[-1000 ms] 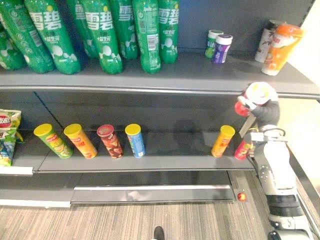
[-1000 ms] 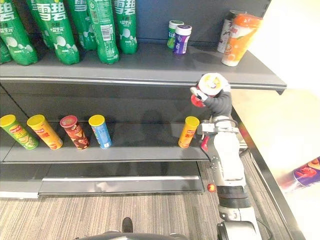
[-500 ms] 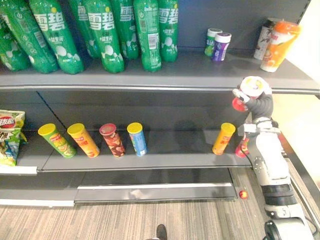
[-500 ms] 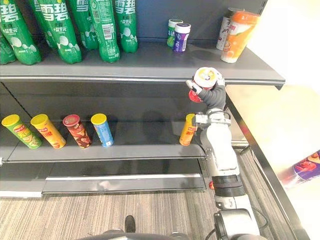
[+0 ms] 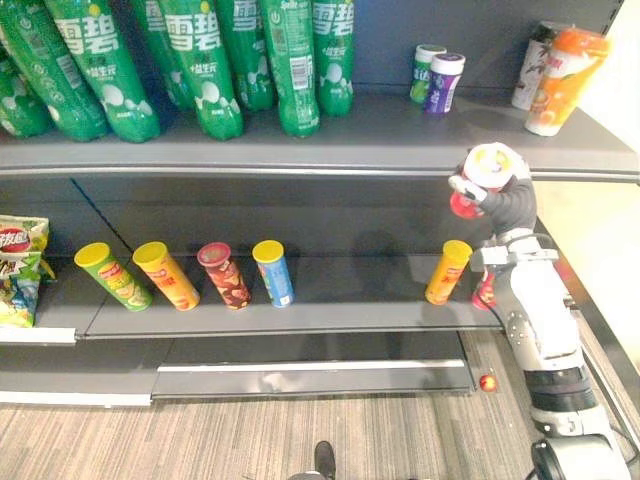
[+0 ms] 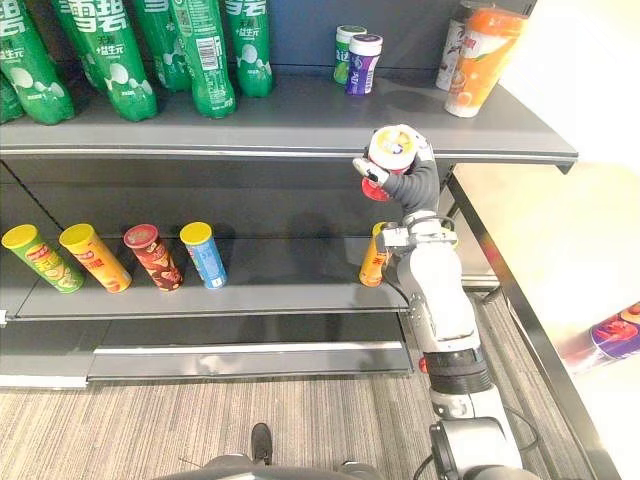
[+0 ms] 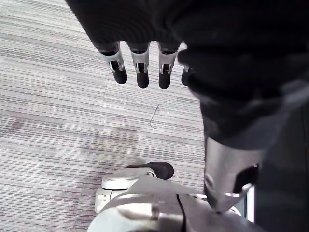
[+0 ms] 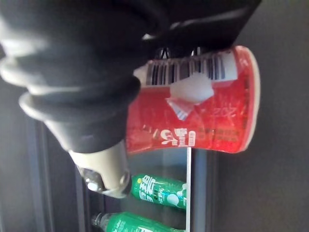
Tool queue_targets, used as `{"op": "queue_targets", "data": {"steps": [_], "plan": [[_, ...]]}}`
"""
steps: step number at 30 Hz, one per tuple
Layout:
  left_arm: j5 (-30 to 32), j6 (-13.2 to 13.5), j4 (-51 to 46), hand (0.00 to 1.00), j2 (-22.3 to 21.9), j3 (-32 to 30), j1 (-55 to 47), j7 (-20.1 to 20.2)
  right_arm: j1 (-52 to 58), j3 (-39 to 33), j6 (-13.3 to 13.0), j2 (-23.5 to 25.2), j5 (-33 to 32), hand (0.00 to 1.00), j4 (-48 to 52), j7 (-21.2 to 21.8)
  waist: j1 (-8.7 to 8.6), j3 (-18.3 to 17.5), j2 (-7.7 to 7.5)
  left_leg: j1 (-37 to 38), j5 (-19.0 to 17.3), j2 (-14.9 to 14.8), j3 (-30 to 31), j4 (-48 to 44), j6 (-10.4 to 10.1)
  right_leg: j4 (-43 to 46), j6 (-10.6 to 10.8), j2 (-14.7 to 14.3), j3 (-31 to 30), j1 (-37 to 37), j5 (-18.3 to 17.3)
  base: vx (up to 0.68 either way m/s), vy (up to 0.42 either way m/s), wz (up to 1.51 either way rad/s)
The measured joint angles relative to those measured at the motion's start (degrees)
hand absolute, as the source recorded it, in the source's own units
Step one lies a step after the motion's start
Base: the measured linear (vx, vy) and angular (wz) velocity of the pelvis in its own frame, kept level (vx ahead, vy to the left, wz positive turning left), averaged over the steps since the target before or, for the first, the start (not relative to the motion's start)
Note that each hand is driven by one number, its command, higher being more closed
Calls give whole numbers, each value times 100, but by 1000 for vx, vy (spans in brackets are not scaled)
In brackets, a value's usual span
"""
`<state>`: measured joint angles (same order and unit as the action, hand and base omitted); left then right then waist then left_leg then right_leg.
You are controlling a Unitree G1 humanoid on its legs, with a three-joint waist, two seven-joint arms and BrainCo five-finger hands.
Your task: Put the gum and the chips on the shelf.
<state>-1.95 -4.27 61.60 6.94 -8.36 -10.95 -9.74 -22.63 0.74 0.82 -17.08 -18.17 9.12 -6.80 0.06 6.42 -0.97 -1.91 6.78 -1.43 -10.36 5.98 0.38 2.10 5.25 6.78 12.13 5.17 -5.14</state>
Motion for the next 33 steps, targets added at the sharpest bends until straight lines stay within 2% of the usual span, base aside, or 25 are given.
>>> {"op": "queue_targets", "data": {"steps": [8, 18, 24, 33], "plan": [[52, 1, -3, 0, 4, 5, 9, -3, 275, 13, -25, 2, 13, 100, 478, 214, -8, 14, -24, 12, 25, -37, 0, 0, -38, 9, 36, -30, 13, 12, 24, 77, -26, -2], [53, 7, -18, 0, 12, 2, 10, -8, 279, 231, -33, 9, 8, 100, 617, 244, 20, 47, -93, 13, 31, -63, 4, 0, -47, 13, 28, -51, 19, 13, 19, 3, -2, 0], [53, 5, -16, 0, 55, 0, -5, -12, 125, 231, -459, 9, -93, 100, 1069, 225, 39, -26, -241, 14, 31, -62, 12, 0, -50, 14, 14, -51, 30, 14, 9, 0, 0, 0], [51, 1, -15, 0, 80, 3, -7, -27, 37, 286, -489, 9, -222, 100, 1070, 225, 41, -63, -299, 21, 31, -60, 10, 1, -49, 15, -28, -48, 23, 12, -16, 0, 0, 0]]}}
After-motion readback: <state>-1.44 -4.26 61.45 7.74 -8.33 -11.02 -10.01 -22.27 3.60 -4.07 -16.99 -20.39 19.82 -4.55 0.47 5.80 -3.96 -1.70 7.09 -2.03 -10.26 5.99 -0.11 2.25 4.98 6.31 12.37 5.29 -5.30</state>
